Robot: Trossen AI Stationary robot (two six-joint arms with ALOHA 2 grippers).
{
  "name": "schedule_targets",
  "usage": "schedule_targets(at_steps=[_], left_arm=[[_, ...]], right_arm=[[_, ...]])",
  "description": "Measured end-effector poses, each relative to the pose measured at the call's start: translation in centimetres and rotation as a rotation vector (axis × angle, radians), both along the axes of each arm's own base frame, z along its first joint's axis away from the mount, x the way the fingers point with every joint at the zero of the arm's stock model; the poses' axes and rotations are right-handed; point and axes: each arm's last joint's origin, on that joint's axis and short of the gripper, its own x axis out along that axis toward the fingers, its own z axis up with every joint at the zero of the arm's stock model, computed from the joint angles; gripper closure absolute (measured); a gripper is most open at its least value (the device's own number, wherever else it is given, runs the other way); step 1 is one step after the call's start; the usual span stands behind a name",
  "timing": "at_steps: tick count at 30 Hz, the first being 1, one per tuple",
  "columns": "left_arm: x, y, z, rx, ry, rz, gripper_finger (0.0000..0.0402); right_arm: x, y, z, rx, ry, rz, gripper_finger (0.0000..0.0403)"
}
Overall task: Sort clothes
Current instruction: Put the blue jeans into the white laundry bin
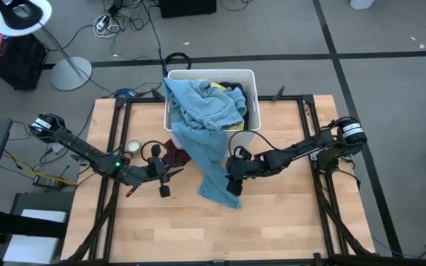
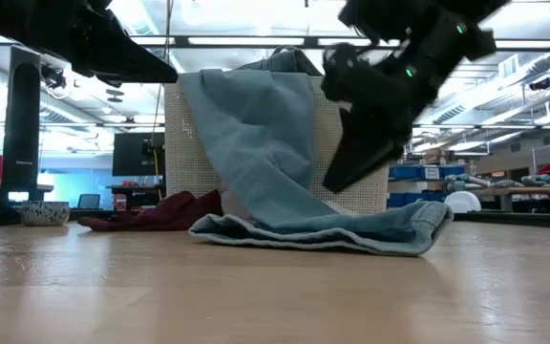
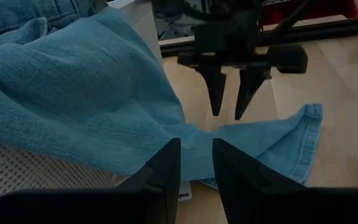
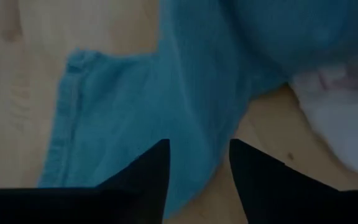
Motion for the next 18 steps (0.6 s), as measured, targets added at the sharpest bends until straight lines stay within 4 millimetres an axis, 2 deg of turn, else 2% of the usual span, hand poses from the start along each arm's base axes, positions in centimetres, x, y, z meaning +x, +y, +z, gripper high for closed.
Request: schedule_targets(at_steps=[7,18], left_arm=[[0.0,0.0,0.0,0.000,0.000,0.000,0.0303],[0.0,0.0,0.0,0.000,-0.001,0.001,0.0303]], right_arm=[[-1.2,-0.3,-2.2,-0.002,-0.049,0.011,0.0220],[-1.1,-0.4,-2.6,-0.013,-0.092,0.026,0.0229]])
